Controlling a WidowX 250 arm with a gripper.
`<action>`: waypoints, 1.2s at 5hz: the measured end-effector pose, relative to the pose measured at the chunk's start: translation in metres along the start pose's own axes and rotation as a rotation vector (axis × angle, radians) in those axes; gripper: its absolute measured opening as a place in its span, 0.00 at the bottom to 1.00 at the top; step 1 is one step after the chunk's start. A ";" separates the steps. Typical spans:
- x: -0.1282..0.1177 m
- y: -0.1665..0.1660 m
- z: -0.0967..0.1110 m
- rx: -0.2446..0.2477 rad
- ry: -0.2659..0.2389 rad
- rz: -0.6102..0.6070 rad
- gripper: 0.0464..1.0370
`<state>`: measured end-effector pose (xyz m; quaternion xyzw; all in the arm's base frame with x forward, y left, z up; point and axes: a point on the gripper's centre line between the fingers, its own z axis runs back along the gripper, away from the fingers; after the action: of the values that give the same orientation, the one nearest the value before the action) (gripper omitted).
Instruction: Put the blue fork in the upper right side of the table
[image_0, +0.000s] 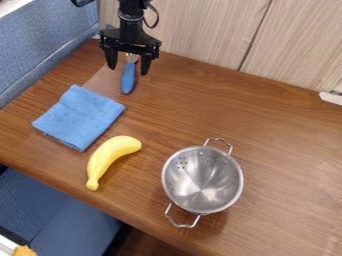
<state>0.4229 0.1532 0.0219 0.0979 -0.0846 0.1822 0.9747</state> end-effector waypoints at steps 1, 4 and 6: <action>0.002 0.010 -0.018 -0.016 0.031 0.029 0.96; 0.005 0.008 -0.020 0.005 0.024 0.042 0.35; 0.000 0.007 -0.023 0.013 0.018 0.042 0.34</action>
<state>0.4230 0.1646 0.0007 0.1007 -0.0767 0.2042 0.9707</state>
